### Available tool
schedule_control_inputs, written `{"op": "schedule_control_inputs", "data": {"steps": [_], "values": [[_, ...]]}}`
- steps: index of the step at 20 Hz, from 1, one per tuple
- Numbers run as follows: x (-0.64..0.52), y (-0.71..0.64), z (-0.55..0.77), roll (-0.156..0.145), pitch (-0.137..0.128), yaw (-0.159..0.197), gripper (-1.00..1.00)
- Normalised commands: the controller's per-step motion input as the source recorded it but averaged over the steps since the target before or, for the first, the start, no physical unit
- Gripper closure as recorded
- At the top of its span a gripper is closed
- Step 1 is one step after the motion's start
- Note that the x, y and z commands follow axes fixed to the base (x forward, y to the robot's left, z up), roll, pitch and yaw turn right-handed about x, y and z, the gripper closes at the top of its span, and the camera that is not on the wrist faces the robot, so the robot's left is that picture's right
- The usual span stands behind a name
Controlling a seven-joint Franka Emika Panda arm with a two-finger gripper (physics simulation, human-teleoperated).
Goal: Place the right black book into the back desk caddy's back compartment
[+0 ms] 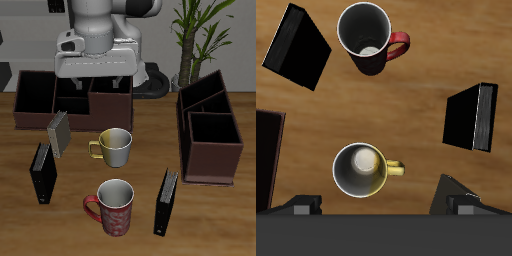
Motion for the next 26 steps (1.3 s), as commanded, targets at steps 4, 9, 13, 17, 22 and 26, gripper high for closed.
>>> {"op": "schedule_control_inputs", "data": {"steps": [4,9,13,17,22,26], "values": [[0.24,-0.41,0.02,-0.01,-0.022,0.02,-1.0],[0.22,-0.36,-0.02,0.014,-0.02,0.023,-1.0],[0.25,-0.44,-0.08,-0.036,-0.005,-0.021,-1.0],[0.15,-0.24,-0.04,0.016,-0.013,0.044,-1.0],[0.1,-0.26,0.05,-0.002,-0.055,0.0,-1.0],[0.12,-0.22,-0.07,-0.04,-0.025,-0.041,-1.0]]}}
